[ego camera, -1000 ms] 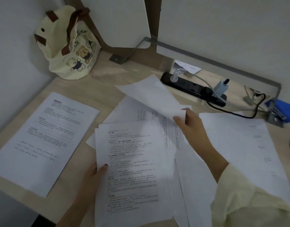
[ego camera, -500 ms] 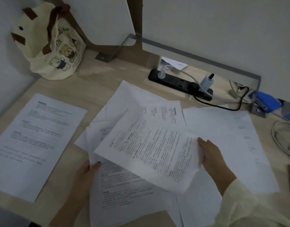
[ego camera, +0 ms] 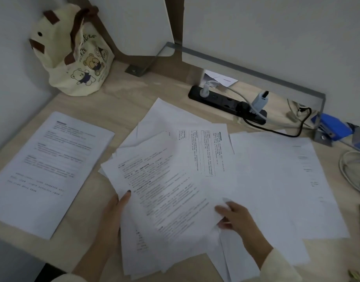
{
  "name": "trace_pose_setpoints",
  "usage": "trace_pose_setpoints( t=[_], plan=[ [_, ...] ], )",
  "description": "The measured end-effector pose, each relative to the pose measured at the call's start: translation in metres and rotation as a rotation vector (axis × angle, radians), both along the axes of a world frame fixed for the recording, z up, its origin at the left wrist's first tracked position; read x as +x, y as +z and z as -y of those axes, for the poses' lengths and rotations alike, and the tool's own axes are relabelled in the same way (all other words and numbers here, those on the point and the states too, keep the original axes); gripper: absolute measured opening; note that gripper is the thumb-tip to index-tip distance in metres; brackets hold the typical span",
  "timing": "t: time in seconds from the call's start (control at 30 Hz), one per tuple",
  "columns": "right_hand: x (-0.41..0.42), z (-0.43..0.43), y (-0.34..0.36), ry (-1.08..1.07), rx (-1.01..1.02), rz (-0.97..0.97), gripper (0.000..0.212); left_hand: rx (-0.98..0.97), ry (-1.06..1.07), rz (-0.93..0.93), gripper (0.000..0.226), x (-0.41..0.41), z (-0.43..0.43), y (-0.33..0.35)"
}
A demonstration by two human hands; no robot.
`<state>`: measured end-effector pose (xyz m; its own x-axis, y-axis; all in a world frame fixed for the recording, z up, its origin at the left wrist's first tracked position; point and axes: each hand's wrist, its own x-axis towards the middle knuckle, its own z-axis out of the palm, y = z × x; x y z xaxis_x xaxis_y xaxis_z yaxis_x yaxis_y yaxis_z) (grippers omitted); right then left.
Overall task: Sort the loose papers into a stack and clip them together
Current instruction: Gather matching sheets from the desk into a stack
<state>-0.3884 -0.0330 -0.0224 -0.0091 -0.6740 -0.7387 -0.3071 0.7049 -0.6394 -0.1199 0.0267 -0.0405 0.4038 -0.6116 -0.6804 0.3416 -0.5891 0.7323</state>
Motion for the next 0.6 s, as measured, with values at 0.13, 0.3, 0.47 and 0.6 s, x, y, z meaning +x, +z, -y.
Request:
trace_pose_setpoints(
  t=[0.13,0.3,0.47,0.6],
  plan=[
    [0.011,-0.015,-0.004,0.354,0.15,0.021,0.01,0.004,-0.006,0.014,0.018,-0.001,-0.002,-0.001],
    [0.016,-0.017,-0.003,0.613,0.152,-0.001,0.013,0.012,-0.053,0.085,0.024,0.002,-0.001,-0.003],
    [-0.002,0.017,-0.003,0.083,-0.214,-0.262,0.011,-0.058,-0.089,0.166,0.02,0.004,0.003,0.002],
    [-0.006,0.051,-0.002,0.062,-0.301,-0.604,0.056,-0.059,-0.12,0.217,0.023,0.001,0.002,0.002]
  ],
)
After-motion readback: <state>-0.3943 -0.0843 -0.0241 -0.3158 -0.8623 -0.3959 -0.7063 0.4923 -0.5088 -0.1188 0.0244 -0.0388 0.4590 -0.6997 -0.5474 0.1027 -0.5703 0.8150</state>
